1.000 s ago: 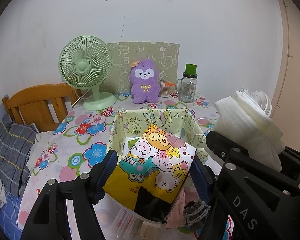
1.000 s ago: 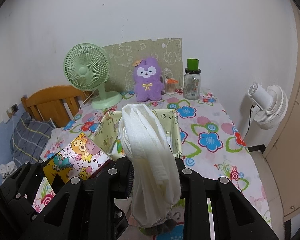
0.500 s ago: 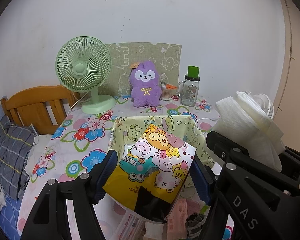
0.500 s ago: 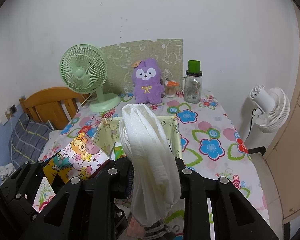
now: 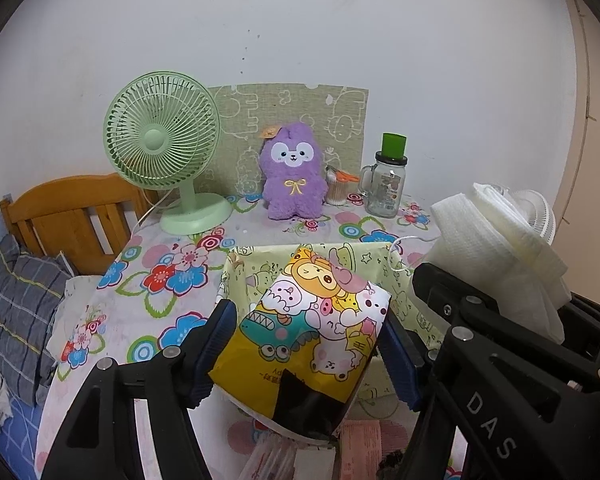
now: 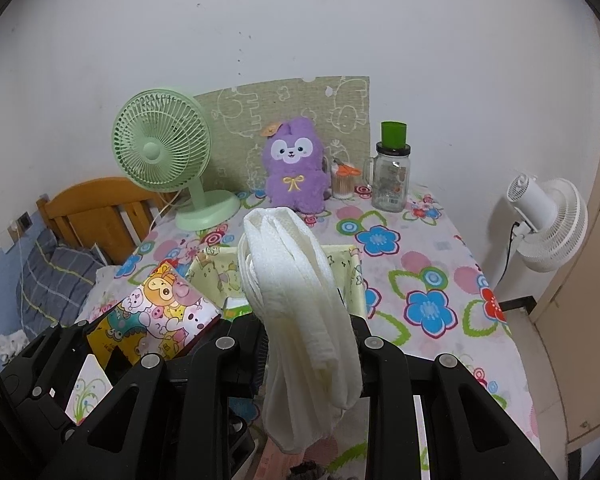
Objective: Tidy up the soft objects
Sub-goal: 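Carry the white cloth and yellow pouch with both grippers over the fabric box, then lower both held items into the box and open both grippers, then withdraw both tools up out of the box toward the remaining items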
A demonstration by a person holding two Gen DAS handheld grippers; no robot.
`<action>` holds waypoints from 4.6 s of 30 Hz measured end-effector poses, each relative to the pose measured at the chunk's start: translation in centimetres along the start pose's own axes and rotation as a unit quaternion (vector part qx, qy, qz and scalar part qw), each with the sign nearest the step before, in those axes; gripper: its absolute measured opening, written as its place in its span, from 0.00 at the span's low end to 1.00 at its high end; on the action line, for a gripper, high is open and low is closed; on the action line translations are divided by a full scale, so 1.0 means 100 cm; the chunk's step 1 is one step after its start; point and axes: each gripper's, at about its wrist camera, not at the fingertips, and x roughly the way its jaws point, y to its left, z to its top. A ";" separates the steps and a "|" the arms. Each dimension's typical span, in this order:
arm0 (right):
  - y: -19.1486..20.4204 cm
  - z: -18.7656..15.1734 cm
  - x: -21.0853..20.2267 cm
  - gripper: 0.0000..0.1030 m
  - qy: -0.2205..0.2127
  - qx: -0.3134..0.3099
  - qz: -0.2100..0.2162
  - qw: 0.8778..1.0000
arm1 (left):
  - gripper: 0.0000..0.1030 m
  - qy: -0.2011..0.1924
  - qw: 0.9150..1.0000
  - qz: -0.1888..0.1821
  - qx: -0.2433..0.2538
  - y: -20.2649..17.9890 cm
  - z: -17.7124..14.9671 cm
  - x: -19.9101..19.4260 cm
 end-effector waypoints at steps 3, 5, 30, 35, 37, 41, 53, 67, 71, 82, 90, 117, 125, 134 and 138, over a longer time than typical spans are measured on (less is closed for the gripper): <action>-0.002 0.006 0.011 0.29 0.003 0.001 0.001 1.000 | 0.69 0.003 1.000 0.002 0.000 0.000 0.003 0.008; -0.004 0.007 0.016 0.29 0.004 0.002 0.001 1.000 | 0.69 0.004 1.000 0.002 0.000 0.000 0.004 0.011; -0.010 0.021 0.077 0.29 0.032 0.001 0.010 0.999 | 0.68 0.035 0.999 0.010 0.000 0.007 0.016 0.069; -0.009 0.023 0.091 0.29 0.040 -0.002 0.025 0.999 | 0.68 0.043 0.999 0.008 0.001 0.009 0.018 0.081; -0.009 0.023 0.096 0.29 0.043 -0.002 0.027 0.999 | 0.68 0.047 0.999 0.009 0.000 0.010 0.017 0.086; -0.007 0.023 0.107 0.29 0.053 -0.003 0.032 0.998 | 0.69 0.057 0.998 0.011 -0.005 0.013 0.016 0.095; -0.002 0.021 0.126 0.29 0.071 -0.018 0.048 0.996 | 0.79 0.079 0.997 0.013 -0.015 0.021 0.011 0.109; -0.002 0.017 0.138 0.36 0.086 -0.018 0.046 0.995 | 0.85 0.081 0.997 0.012 -0.007 0.020 0.005 0.110; -0.003 0.018 0.136 0.61 0.082 -0.025 0.020 0.996 | 0.85 0.080 0.997 0.014 -0.005 0.020 0.004 0.108; -0.001 0.016 0.119 0.72 0.065 -0.044 0.012 0.997 | 0.85 0.076 0.997 0.014 -0.002 0.018 0.002 0.099; -0.003 0.011 0.101 0.80 0.051 -0.042 0.007 0.998 | 0.89 0.068 0.998 0.012 -0.001 0.014 -0.001 0.084; 0.000 -0.003 0.021 0.93 -0.003 -0.038 -0.002 0.999 | 0.97 0.011 1.000 0.003 0.006 0.002 -0.011 0.008; 0.000 -0.008 -0.001 0.95 -0.017 -0.037 -0.001 0.999 | 0.99 -0.004 1.000 0.001 0.007 -0.001 -0.014 -0.009; -0.002 -0.014 -0.020 0.96 -0.031 -0.032 -0.002 0.999 | 1.00 -0.017 1.000 0.000 0.015 -0.006 -0.019 -0.028; -0.001 -0.017 -0.028 0.96 -0.035 -0.034 -0.004 0.999 | 1.00 -0.022 1.000 -0.003 0.014 -0.008 -0.023 -0.036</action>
